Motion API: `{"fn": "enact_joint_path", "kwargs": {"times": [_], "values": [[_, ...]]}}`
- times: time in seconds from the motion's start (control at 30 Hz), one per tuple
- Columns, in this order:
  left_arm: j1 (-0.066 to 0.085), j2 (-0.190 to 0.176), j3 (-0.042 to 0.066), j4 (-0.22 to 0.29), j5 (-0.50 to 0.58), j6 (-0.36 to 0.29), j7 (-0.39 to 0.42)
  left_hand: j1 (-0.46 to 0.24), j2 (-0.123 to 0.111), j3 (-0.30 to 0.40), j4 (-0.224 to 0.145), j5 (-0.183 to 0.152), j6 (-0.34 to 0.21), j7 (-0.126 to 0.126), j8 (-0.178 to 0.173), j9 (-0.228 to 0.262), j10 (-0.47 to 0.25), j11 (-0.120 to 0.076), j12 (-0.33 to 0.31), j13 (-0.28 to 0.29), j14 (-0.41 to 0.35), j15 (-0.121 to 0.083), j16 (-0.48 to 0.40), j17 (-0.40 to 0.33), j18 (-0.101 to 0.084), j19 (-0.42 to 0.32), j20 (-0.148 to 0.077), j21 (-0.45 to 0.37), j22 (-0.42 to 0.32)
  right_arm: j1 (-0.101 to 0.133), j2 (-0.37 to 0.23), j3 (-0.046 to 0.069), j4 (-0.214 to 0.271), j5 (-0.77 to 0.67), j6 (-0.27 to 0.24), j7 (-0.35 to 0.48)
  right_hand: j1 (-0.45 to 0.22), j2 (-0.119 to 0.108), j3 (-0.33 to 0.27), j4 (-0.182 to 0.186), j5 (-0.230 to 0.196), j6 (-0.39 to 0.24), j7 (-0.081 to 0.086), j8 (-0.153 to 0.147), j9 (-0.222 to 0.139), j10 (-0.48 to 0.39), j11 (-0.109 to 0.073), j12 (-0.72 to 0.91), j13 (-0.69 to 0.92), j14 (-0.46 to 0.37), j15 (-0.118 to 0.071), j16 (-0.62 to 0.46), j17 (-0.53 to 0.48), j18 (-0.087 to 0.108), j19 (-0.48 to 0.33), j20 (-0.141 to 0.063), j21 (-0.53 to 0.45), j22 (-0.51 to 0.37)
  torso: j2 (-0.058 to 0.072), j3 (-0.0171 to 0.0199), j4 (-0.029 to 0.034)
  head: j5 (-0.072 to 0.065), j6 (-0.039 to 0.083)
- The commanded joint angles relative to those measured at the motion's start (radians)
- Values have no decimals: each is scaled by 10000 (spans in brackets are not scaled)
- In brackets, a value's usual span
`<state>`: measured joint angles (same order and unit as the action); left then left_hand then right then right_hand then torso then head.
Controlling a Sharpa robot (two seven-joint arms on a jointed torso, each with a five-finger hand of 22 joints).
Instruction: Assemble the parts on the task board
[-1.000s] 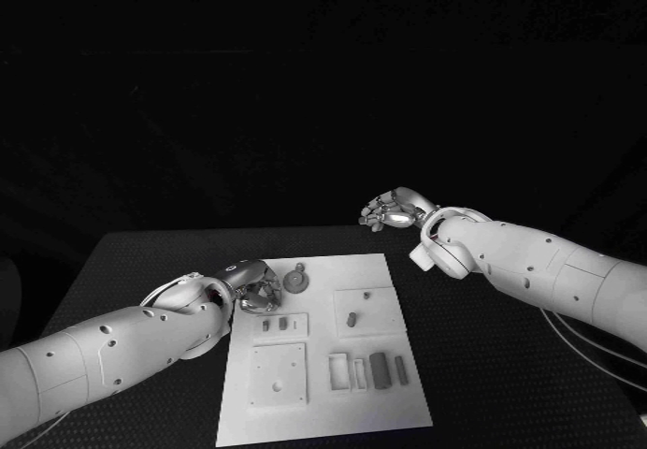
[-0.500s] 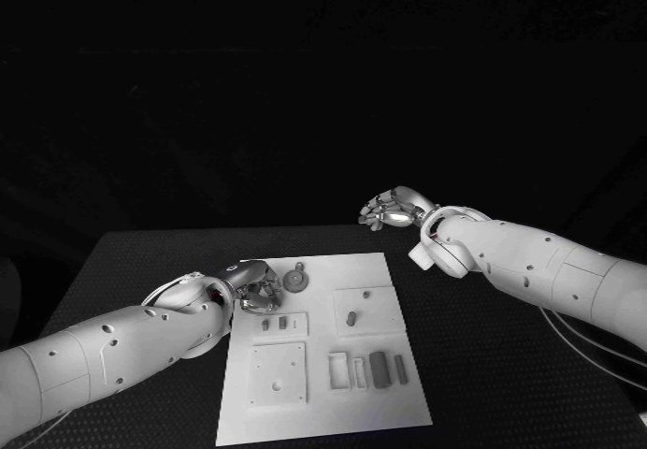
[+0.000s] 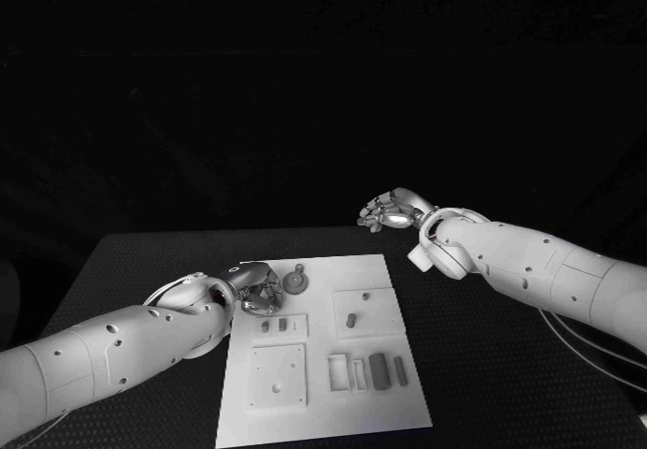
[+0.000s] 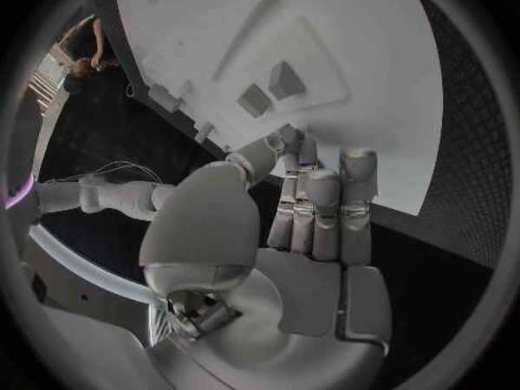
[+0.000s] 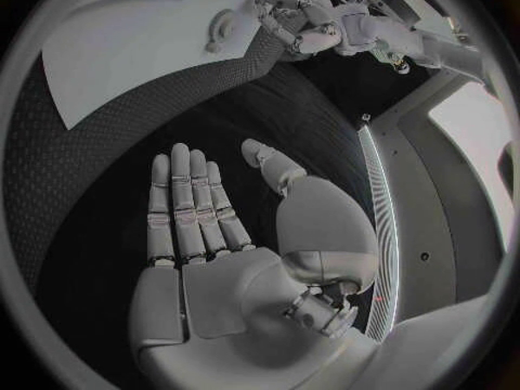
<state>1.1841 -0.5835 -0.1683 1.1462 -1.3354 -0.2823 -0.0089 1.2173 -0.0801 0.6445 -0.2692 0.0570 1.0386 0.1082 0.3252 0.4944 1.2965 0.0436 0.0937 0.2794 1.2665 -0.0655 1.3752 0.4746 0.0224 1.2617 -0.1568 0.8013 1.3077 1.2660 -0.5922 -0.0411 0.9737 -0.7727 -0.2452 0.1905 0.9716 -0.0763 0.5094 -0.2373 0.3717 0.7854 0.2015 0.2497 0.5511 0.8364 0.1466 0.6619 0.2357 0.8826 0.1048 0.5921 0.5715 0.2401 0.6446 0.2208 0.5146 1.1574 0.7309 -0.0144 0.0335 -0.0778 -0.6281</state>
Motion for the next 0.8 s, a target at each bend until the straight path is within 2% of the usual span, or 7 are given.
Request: {"fn": "enact_joint_path", "kwargs": {"times": [0.03,0.23,0.43,0.57,0.8], "values": [[-117,46,-102,-26,-141,334,-90,-2,71,59,-8,44,29,57,-9,-13,12,12,-52,-13,-2,-30,-35,-7,1449,-43,-58,-41,127,-2,-1,3,9,-2,101,85,-1,29,6,57,46,-50,85,42,-17,-15,16,66,-12,12,51,-53,15,90,-52,14,-44,12,2,-5,4,7,26],[-117,19,-107,-28,-108,341,-86,-30,52,44,-15,40,-15,79,-36,-25,-27,30,-91,-13,-12,-13,-30,-3,1436,-50,-57,-48,135,-2,-9,3,12,-2,96,84,1,28,6,56,47,-50,85,43,-18,-16,16,68,-16,13,51,-56,17,91,-52,15,-46,14,3,-6,12,19,23],[-117,8,-107,-30,0,192,-47,-82,-64,-17,-52,36,-117,121,-95,-50,-111,65,-163,-15,-47,21,-27,2,1424,-73,-47,-66,148,-2,-18,3,10,-2,93,84,2,27,6,55,47,-51,85,44,-19,-16,16,71,-21,14,51,-59,19,92,-52,16,-48,16,-5,-16,16,16,19],[-117,5,-107,-34,38,156,-29,-79,-124,-44,-85,38,-204,155,-143,-69,-189,93,-214,-21,-60,47,-21,6,1429,-74,-36,-73,153,-2,-16,3,10,-2,96,85,2,26,5,54,47,-51,85,44,-20,-17,16,72,-23,14,51,-61,20,92,-53,17,-49,17,-3,-9,14,14,16],[-117,-26,-106,-30,109,65,-10,-77,-282,-111,-122,40,-561,297,-333,-152,-517,208,-290,-55,-97,156,-4,19,1473,-74,53,-105,156,-2,-23,3,7,-2,100,87,3,24,4,53,46,-52,86,44,-21,-18,16,74,-28,14,51,-64,23,93,-53,18,-52,19,3,-9,10,2,5]]}}
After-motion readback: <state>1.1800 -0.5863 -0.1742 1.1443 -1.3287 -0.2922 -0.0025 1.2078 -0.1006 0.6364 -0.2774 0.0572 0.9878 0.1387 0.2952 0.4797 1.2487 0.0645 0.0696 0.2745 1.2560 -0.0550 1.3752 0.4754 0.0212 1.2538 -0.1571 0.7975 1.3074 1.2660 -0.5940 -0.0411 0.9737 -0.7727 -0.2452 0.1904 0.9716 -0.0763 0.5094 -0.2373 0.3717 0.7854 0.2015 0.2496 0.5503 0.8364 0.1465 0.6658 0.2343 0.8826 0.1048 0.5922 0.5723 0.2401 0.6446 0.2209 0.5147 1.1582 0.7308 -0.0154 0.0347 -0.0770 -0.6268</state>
